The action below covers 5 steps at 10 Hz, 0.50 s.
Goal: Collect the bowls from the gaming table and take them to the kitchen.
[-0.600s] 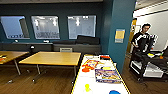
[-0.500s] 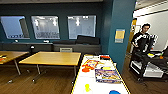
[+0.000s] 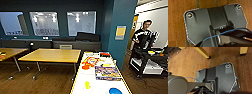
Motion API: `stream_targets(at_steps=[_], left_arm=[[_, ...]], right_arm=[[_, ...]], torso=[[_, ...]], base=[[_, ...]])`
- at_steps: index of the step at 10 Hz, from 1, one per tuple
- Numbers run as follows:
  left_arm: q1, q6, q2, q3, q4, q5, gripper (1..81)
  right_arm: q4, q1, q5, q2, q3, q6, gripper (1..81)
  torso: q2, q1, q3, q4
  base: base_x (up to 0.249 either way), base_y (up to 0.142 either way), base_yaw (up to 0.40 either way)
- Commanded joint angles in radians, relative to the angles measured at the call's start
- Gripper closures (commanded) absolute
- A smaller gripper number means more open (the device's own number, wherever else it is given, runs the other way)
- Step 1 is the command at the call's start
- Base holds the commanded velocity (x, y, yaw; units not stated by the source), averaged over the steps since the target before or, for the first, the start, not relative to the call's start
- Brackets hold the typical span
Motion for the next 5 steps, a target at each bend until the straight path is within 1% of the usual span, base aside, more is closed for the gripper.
stream_targets(at_steps=[1, 4, 5], left_arm=[[-0.061, 0.007, 0.011, 0.002, -0.008, 0.052, 1.0], [-0.061, 0.005, 0.012, 0.002, -0.01, 0.052, 1.0], [-0.061, 0.005, 0.011, 0.002, -0.008, 0.052, 1.0]], right_arm=[[-0.008, 0.051, 0.144, -0.375, 0.365, 0.001, 1.0], [-0.006, 0.167, 0.132, -0.539, 0.555, 0.0, 1.0], [-0.003, 0.207, 0.129, -0.582, 0.601, 0.0, 1.0]], torso=[[0.0, 0.001, -0.076, 0.0], [0.0, 0.001, -0.177, 0.0], [0.0, 0.001, -0.216, 0.0]], base=[[0.0, 0.0, 0.0], [0.0, 0.0, 0.0], [0.0, 0.0, 0.0]])
